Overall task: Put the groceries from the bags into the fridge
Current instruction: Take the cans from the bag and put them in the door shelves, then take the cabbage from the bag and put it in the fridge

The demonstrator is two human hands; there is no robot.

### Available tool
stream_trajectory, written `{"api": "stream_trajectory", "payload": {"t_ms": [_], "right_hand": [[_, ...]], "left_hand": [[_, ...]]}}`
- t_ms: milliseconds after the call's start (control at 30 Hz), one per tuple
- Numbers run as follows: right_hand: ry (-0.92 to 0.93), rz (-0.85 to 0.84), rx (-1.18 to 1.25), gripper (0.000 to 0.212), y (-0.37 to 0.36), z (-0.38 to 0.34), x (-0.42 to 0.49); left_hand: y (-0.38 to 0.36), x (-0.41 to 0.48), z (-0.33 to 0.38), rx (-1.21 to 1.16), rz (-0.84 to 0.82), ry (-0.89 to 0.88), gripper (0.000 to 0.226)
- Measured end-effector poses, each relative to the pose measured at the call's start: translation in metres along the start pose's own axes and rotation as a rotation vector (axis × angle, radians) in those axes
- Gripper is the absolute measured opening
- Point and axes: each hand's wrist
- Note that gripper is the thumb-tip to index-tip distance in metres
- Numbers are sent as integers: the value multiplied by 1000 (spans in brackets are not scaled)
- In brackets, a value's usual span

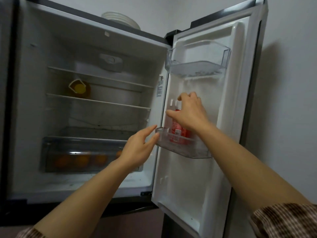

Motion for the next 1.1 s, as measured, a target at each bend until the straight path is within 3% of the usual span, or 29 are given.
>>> {"api": "stream_trajectory", "payload": {"t_ms": [133, 300, 433, 567, 933, 1100], "right_hand": [[166, -6, 97, 42, -16, -44, -19], [279, -145, 236, 31, -61, -107, -60], [305, -356, 441, 28, -91, -161, -118], [403, -515, 494, 28, -102, -232, -193], [707, -792, 661, 40, -23, -443, -470], [941, -863, 646, 42, 31, -526, -589]], "left_hand": [[41, -26, -13, 158, 53, 42, 44], [117, -89, -34, 410, 166, 158, 36], [187, -168, -41, 585, 213, 317, 35], [260, -253, -27, 739, 260, 464, 32], [443, -558, 85, 974, 380, 970, 47], [505, -683, 150, 1022, 505, 1173, 48]]}}
Point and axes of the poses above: each hand's wrist, its own x-axis towards the middle knuckle, its own y-axis out of the back of the hand, z = x × y, and after that the axes turned 5 degrees about -y, right-handed
